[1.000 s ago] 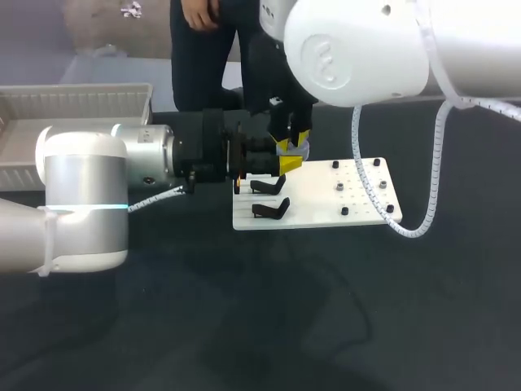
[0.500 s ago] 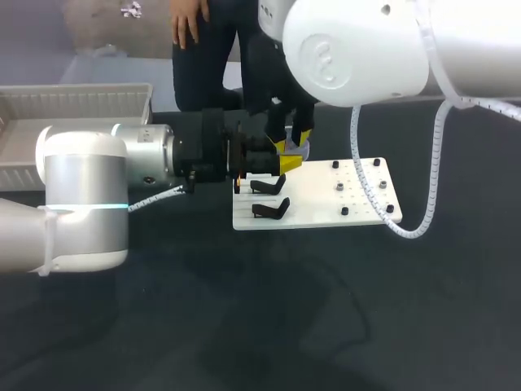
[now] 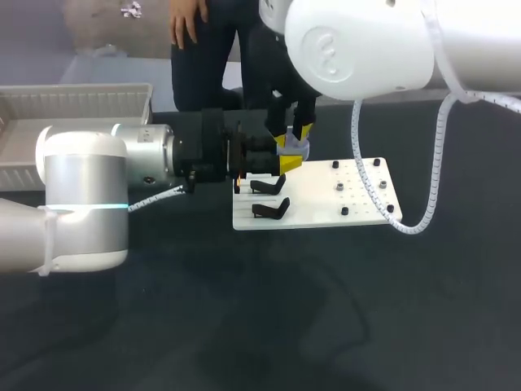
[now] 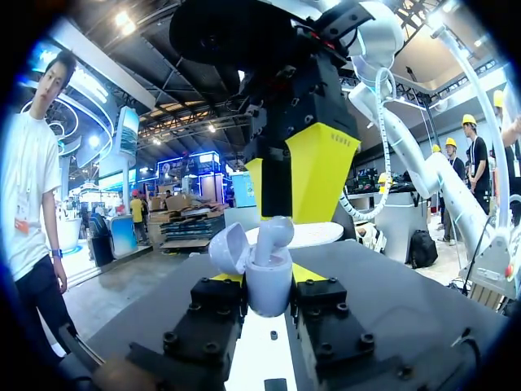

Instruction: Pick up each earbud case from the left stands, insert the matching earbuds, close the lid, and place the case in the box.

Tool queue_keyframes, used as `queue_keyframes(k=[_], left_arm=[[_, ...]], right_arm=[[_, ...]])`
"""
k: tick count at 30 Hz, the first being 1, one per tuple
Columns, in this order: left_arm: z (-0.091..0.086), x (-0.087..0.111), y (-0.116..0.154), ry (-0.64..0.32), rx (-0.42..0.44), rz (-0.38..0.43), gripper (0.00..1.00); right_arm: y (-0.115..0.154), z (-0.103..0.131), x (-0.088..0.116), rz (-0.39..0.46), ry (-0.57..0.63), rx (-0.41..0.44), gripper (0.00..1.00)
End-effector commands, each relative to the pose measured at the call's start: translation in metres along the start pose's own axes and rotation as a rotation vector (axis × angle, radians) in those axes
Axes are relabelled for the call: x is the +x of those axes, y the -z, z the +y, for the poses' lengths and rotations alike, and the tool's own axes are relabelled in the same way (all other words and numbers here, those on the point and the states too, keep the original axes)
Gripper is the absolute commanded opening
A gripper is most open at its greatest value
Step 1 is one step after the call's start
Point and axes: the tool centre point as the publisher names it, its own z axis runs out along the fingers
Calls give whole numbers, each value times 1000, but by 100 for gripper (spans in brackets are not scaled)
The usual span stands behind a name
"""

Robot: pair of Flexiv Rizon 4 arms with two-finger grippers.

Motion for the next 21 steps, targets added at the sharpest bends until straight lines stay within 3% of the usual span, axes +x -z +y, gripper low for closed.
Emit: queue_keyframes(k=[1, 12, 21], left_arm=[[-1, 1, -1, -4, -6, -3, 0], [-1, 1, -1, -4, -6, -3, 0], [-1, 1, -1, -4, -6, -3, 0]], right_arm=[[9, 5, 12, -24, 1, 5, 29], [-1, 12, 20, 17, 7, -24, 29], [-11, 10, 10, 27, 2, -30, 31]])
